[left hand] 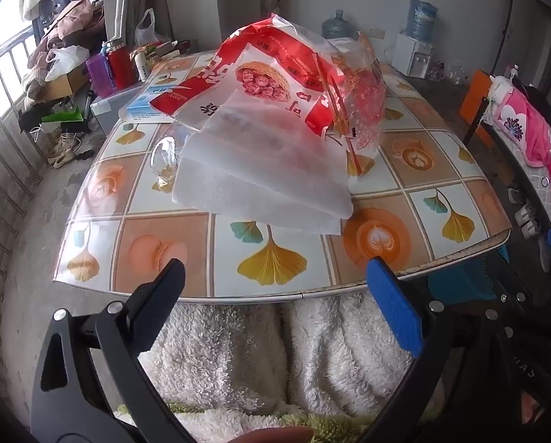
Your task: Collect trash
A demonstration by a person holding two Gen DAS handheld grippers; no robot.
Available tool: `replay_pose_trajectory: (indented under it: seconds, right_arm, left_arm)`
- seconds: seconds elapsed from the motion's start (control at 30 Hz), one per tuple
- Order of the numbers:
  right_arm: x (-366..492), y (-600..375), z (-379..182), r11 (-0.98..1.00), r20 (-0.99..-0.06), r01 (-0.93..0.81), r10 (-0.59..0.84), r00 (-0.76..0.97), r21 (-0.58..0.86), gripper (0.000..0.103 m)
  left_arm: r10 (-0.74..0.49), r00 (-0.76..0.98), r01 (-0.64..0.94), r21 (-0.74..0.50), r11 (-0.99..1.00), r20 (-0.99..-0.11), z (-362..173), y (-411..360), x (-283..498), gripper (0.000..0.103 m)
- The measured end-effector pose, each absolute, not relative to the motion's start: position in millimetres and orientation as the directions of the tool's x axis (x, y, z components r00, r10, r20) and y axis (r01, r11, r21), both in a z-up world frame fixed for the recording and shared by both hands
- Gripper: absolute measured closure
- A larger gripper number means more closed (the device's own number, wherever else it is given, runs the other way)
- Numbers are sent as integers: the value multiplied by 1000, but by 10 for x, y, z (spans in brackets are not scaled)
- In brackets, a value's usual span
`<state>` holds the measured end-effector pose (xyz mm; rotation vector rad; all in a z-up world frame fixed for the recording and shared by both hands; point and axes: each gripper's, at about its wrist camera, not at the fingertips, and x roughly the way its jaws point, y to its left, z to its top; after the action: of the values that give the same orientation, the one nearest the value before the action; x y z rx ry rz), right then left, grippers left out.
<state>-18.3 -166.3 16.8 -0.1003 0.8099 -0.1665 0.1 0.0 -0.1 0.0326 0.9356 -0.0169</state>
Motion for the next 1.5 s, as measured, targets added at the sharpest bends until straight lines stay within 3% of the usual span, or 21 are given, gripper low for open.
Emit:
replay_pose_trajectory:
  seconds: [1.5]
  right_arm:
    - [-234, -1797, 203, 975, -698, 158, -223, 681, -157, 6]
  left_arm:
    - [-156, 627, 194, -40, 980, -763, 128, -215, -158, 9]
